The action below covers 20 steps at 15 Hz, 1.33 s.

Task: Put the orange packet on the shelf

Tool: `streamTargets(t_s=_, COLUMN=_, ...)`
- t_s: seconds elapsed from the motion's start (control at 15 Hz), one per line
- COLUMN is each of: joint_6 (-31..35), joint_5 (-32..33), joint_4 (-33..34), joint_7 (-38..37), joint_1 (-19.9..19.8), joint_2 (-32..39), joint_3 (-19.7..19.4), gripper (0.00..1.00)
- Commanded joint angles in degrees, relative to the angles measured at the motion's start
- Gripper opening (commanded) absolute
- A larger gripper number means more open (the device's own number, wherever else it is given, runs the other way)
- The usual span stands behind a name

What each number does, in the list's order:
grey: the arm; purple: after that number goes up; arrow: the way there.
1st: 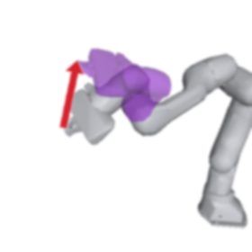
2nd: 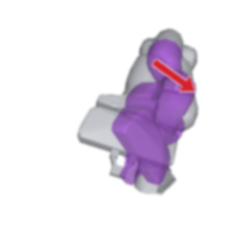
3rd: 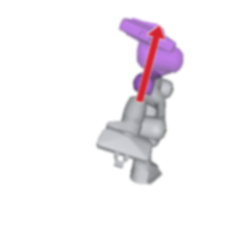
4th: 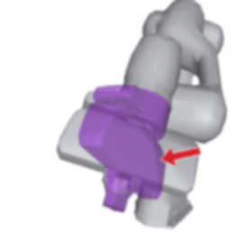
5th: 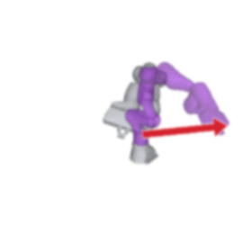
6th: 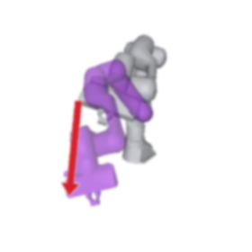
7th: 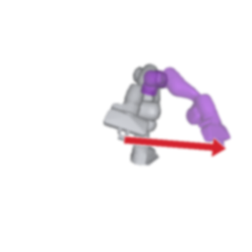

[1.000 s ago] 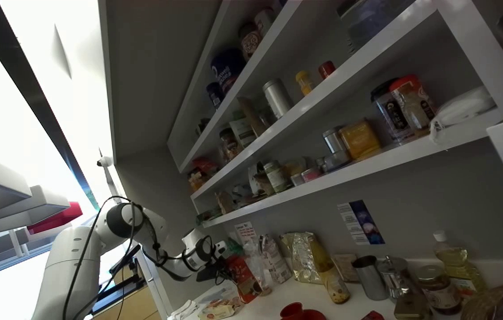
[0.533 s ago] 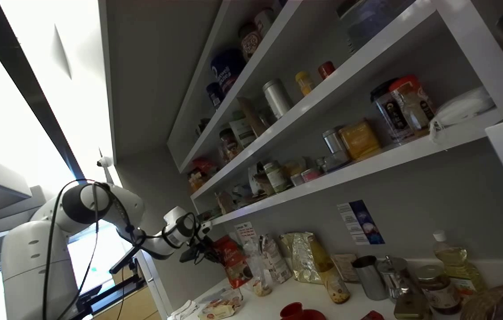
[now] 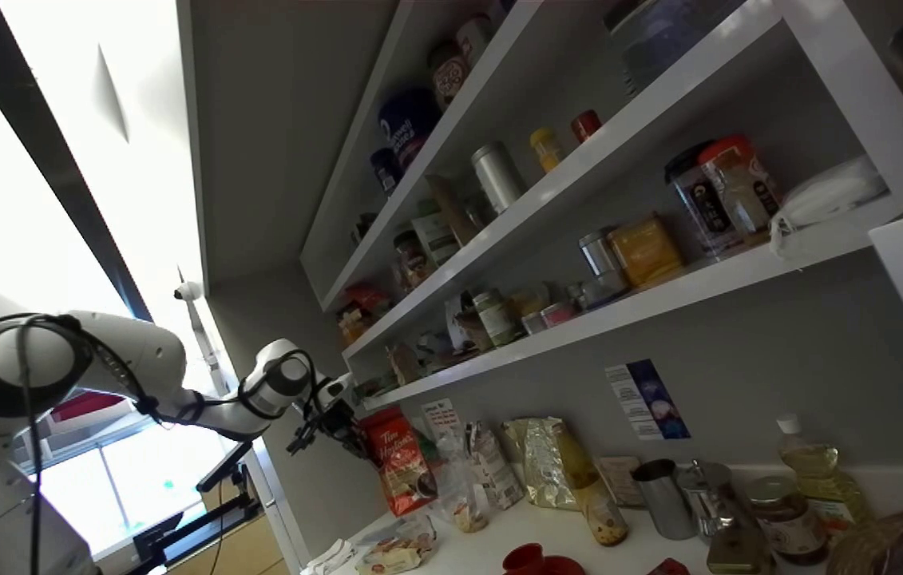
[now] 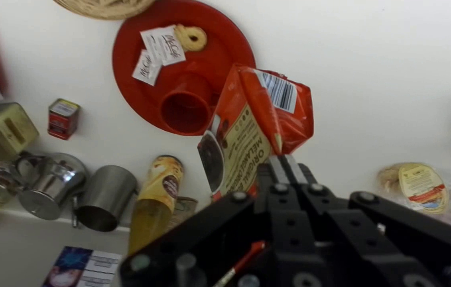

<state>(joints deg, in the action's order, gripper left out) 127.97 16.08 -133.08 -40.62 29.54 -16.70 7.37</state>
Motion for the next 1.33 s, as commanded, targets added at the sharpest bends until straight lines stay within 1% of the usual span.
streamTargets(t_s=0.0, joint_6=-5.2, joint_5=-5.3, joint_4=-6.9, joint_7=1.2, joint_1=-8.5, joint_2=-12.6, joint_3=4.5, gripper=0.01)
streamTargets(t_s=0.13, joint_6=-8.1, joint_5=-7.4, joint_4=-9.1, joint_7=2.3, joint_1=-12.3, joint_2=-17.6, joint_3=4.5, gripper=0.01)
streamTargets(t_s=0.2, joint_6=-9.5, joint_5=-8.0, joint_4=-10.0, joint_7=3.2, joint_1=-14.1, joint_2=-19.9, joint_3=3.9, gripper=0.01)
streamTargets(t_s=0.33, joint_6=-11.9, joint_5=-7.7, joint_4=-11.2, joint_7=5.2, joint_1=-18.1, joint_2=-23.4, joint_3=2.8, gripper=0.01)
streamTargets(t_s=0.6, joint_6=-13.8, joint_5=-5.9, joint_4=-11.9, joint_7=11.5, joint_1=-27.1, joint_2=-26.7, joint_3=-1.3, gripper=0.01)
streamTargets(t_s=0.73, joint_6=-13.1, joint_5=-5.0, joint_4=-11.4, joint_7=15.2, joint_1=-31.6, joint_2=-26.8, joint_3=-3.6, gripper=0.01)
streamTargets(t_s=0.93, joint_6=-12.0, joint_5=-3.8, joint_4=-9.5, joint_7=20.6, joint_1=-36.9, joint_2=-25.4, joint_3=-7.5, gripper=0.01)
streamTargets(t_s=1.13, joint_6=-9.8, joint_5=-2.7, joint_4=-6.6, joint_7=24.5, joint_1=-40.5, joint_2=-22.5, joint_3=-10.4, gripper=0.01)
streamTargets(t_s=1.27, joint_6=-5.6, joint_5=-1.5, joint_4=-3.9, joint_7=27.1, joint_1=-41.9, joint_2=-19.6, joint_3=-11.9, gripper=0.01)
